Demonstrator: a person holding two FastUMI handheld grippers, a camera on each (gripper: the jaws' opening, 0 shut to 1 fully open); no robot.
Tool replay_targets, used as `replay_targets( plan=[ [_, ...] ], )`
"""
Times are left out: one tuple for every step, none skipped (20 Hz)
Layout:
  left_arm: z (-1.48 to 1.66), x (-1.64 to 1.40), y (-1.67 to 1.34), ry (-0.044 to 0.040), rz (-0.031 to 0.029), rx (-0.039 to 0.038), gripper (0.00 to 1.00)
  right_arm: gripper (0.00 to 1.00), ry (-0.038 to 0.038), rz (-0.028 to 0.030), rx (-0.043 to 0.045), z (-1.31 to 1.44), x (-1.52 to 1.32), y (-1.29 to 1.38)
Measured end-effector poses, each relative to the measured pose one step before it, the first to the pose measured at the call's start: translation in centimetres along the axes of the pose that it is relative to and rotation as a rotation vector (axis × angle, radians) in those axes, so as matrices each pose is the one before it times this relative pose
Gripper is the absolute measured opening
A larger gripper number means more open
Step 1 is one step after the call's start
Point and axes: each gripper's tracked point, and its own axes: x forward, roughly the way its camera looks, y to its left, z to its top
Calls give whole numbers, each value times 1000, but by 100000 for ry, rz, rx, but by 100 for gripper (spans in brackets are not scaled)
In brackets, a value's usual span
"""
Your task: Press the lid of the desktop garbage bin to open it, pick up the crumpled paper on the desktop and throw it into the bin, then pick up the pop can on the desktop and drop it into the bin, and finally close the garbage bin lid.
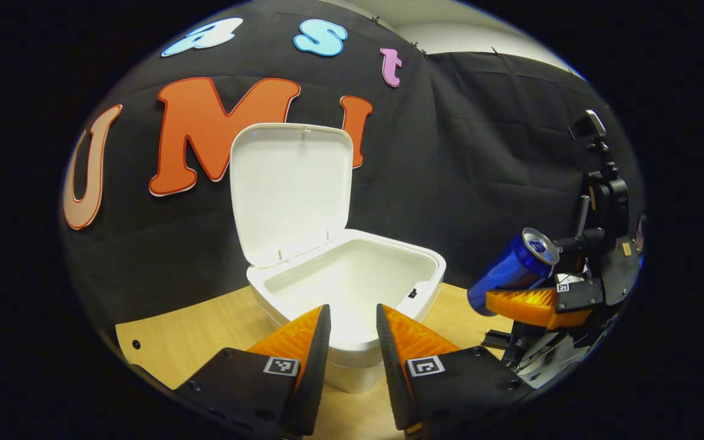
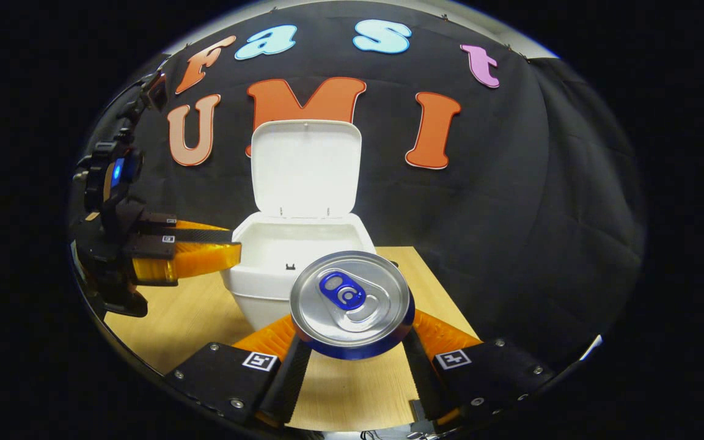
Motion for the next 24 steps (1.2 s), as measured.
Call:
replay_targets(
  plan=[
    [132, -128, 132, -392, 169, 192, 51, 79, -809, 190, -245, 566, 259, -29],
    [33, -187, 207, 257, 402, 235, 58, 79, -606, 626, -314, 477, 174, -23],
    [-257, -438, 379, 31, 918, 279, 63, 79, -864, 279, -618, 631, 259, -60],
    [-143, -311, 304, -45, 763, -93, 68, 79, -879, 142, -614, 569, 128, -163],
    [-189, -346, 194, 91, 592, -370, 76, 79, -773, 179, -412, 510, 173, -105],
    [-68, -373, 241, 134, 348, -471, 77, 79, -985, 219, -172, 400, 100, -45],
    [-9, -303, 339, -21, 895, -311, 78, 79, -849, 296, 81, 562, -7, -15],
    [-100, -195, 294, 60, 1139, -139, 78, 79, -483, 195, 15, 467, -69, -15],
    [-179, -250, 343, 193, 1159, -37, 82, 79, -629, 312, -205, 453, 140, -21],
    [-34, -312, 492, 136, 1368, -92, 87, 79, -612, 177, -465, 247, 302, -155],
    [-153, -321, 347, 101, 1176, -302, 92, 79, -383, 458, -345, 378, 247, 61],
    [-126, -328, 375, 48, 1389, -251, 90, 79, -486, 798, -147, 371, 245, 98],
    [-76, -263, 408, 195, 1394, -347, 93, 78, -586, 907, -105, 355, 200, 157],
    [-126, -307, 432, 166, 1313, -451, 95, 79, -868, 956, -131, 444, 278, 178],
    [-73, -256, 276, -62, 1415, -495, 97, 79, -627, 730, -222, 48, 190, -35],
    [-143, -257, 289, 29, 1533, -482, 97, 78, -349, 751, -357, 144, 238, 50],
    [-142, -379, 573, -18, 1595, -490, 97, 78, -115, 548, -497, 73, 373, 41],
    [-21, -280, 537, 7, 1714, -417, 97, 78, 37, 747, -561, 139, 526, 111],
    [-51, 55, 551, 51, 1831, -316, 97, 78, 16, 444, -531, 161, 826, 196],
    [-105, -192, 493, 83, 1808, -176, 98, 78, 379, 990, -422, -73, 626, 109],
    [-179, -224, 481, 216, 1711, -155, 98, 79, 658, 876, -357, -269, 354, 69],
    [-76, -221, 470, 86, 1623, -139, 98, 79, 546, 1239, 13, -226, 360, 102],
    [-111, -224, 411, -234, 1542, -266, 97, 79, 309, 1370, 252, -13, 353, 186],
    [-42, -103, 379, -2, 1441, -438, 97, 79, 13, 1184, 122, 43, 498, 203]
  ],
)
